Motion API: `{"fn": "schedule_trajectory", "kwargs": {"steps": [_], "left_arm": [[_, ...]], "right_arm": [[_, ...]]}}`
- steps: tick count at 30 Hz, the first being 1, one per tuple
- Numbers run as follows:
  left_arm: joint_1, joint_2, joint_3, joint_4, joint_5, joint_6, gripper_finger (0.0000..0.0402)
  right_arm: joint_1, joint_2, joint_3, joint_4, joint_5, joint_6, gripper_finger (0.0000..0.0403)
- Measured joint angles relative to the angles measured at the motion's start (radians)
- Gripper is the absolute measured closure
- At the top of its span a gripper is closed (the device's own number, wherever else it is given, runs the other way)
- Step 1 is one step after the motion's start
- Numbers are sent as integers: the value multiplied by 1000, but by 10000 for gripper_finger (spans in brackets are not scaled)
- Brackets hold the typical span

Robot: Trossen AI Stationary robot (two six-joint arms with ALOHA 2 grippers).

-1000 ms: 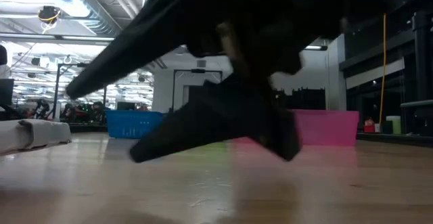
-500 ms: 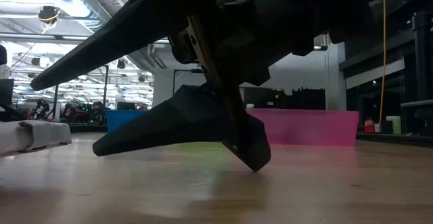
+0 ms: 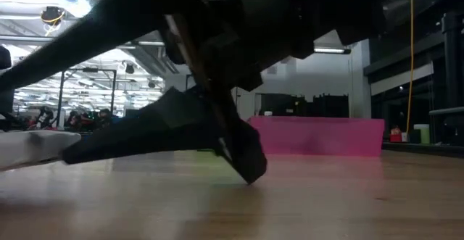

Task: Pick and place items into bin
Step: Put the card reader box into the green bin

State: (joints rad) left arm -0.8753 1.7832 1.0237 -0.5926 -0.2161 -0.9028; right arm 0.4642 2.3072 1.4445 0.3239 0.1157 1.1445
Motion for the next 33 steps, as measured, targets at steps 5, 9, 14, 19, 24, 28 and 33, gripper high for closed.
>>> {"fn": "schedule_trajectory", "kwargs": {"steps": [5, 9, 14, 19, 24, 28, 33], "left_arm": [[-1, 0, -1, -3, 2, 0, 398], [-1, 0, -1, -2, 0, 0, 398], [-1, 0, -1, -1, -8, 0, 398], [-1, 0, -1, 0, -10, -4, 398], [2, 0, 0, 7, -20, -11, 398], [1, 0, 0, 6, -19, -11, 398], [1, 0, 0, 6, -18, -17, 398]], "right_arm": [[-6, 38, 91, -91, -19, -32, 233], [-7, 43, 129, -168, -20, -23, 234], [-7, 44, 135, -171, -17, -23, 234], [-11, 42, 139, -202, -15, 5, 234], [-18, 35, 141, -274, -23, 48, 234], [-18, 35, 140, -271, -24, 47, 234], [-16, 36, 138, -227, -64, 59, 234]]}}
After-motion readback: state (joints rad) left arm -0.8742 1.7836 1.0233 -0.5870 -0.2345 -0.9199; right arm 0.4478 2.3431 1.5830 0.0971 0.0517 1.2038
